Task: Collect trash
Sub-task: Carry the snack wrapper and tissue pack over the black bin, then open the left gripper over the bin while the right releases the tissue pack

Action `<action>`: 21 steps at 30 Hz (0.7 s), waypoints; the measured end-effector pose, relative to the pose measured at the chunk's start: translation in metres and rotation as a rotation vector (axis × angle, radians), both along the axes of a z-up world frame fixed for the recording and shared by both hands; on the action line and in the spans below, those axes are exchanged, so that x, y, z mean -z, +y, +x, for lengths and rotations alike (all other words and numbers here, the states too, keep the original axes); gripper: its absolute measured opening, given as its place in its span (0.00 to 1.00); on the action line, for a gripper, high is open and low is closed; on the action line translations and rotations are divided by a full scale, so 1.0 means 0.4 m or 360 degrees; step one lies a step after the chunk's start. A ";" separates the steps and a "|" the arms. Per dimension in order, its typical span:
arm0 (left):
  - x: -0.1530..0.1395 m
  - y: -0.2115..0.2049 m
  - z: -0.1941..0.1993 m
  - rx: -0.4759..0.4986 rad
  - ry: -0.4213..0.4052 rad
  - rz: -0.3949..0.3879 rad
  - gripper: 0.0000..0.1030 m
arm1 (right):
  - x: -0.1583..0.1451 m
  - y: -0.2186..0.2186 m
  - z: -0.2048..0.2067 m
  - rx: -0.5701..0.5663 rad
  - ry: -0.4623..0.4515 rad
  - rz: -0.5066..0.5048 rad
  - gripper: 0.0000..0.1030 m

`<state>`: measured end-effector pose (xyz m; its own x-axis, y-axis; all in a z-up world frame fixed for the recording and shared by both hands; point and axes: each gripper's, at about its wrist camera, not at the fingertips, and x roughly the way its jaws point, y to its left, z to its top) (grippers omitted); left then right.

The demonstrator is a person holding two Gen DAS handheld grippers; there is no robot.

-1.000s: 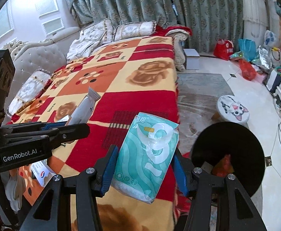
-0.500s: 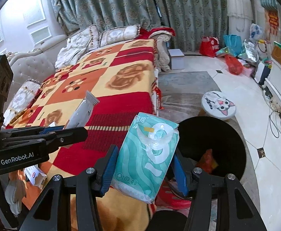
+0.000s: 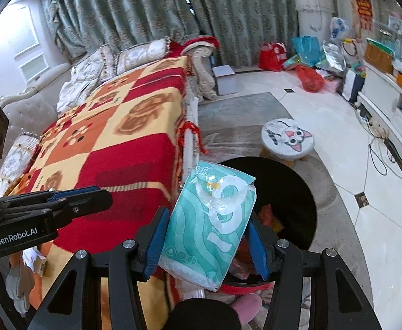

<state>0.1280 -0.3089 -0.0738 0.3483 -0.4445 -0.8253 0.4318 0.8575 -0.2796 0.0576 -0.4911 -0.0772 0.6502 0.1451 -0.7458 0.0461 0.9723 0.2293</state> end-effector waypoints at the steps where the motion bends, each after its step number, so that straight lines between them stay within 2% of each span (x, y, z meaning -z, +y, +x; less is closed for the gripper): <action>1: 0.007 0.001 0.005 -0.0006 0.0007 0.0007 0.18 | 0.007 -0.015 -0.001 0.0016 0.0009 0.0013 0.51; 8: 0.039 0.012 0.020 -0.0036 0.0045 0.0029 0.18 | 0.047 -0.053 0.011 0.0063 0.0060 0.0050 0.51; 15: 0.059 0.002 0.034 -0.0035 0.0079 -0.0001 0.19 | 0.062 -0.059 0.031 0.0083 0.0074 0.0062 0.51; 16: 0.061 -0.001 0.034 -0.0030 0.0084 -0.0008 0.20 | 0.064 -0.064 0.033 0.0096 0.0079 0.0059 0.52; 18: 0.067 -0.007 0.034 -0.0020 0.0095 -0.0013 0.29 | 0.072 -0.074 0.037 0.0116 0.0095 0.0065 0.53; 19: 0.069 -0.009 0.033 -0.0016 0.0100 -0.0015 0.32 | 0.077 -0.076 0.040 0.0124 0.0103 0.0071 0.59; 20: 0.071 -0.011 0.032 -0.0014 0.0103 -0.0016 0.34 | 0.080 -0.078 0.041 0.0134 0.0110 0.0076 0.71; 21: 0.073 -0.010 0.034 -0.0013 0.0107 -0.0015 0.34 | 0.082 -0.080 0.041 0.0140 0.0112 0.0084 0.73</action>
